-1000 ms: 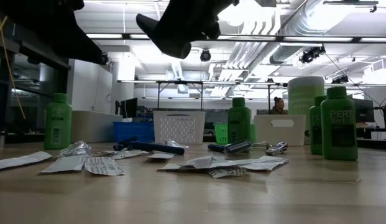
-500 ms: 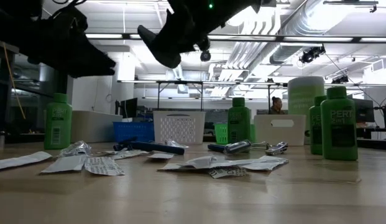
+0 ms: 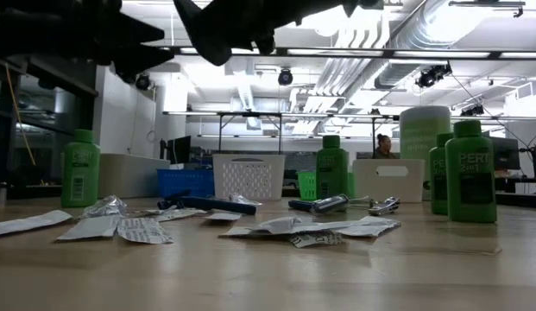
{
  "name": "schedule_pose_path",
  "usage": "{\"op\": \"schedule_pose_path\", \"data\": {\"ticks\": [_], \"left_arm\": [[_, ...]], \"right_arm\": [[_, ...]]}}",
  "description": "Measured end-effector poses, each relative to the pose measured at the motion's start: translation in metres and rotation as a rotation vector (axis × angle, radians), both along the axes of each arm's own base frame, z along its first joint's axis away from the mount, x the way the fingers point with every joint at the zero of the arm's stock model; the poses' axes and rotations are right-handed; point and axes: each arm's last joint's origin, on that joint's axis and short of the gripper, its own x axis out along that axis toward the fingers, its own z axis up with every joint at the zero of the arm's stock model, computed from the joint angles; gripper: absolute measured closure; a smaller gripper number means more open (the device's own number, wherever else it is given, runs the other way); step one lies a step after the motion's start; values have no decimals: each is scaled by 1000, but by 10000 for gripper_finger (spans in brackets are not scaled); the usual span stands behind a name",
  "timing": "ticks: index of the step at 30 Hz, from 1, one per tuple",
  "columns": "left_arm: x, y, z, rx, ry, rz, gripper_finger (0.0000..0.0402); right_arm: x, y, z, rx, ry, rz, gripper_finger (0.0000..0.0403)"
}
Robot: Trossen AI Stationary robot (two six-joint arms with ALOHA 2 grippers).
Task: Pick & Place Travel size toiletries
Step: Put the deodorant into the gray bin
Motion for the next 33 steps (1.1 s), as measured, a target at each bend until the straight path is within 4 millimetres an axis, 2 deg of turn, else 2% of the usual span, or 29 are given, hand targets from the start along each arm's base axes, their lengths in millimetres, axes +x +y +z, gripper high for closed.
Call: {"op": "schedule_pose_path", "data": {"ticks": [3,8,13,18,24,33], "left_arm": [[0,0,4,0,-38,-2,138],[1,0,7,-6,-82,-5,90],[4,0,9,-8,-113,-5,56],[7,0,9,-10,-117,-6,53],[9,0,8,-12,-118,-1,53],[11,0,10,-4,-154,18,53]], "right_arm": [[2,-1,-1,-15,-14,1,185],[7,-4,-3,-21,-66,3,185],[17,-6,-14,-24,-121,-1,185],[25,-11,-23,-26,-182,-30,185],[28,-17,-22,-18,-244,-57,185],[38,-18,-44,-16,-259,-42,185]]}}
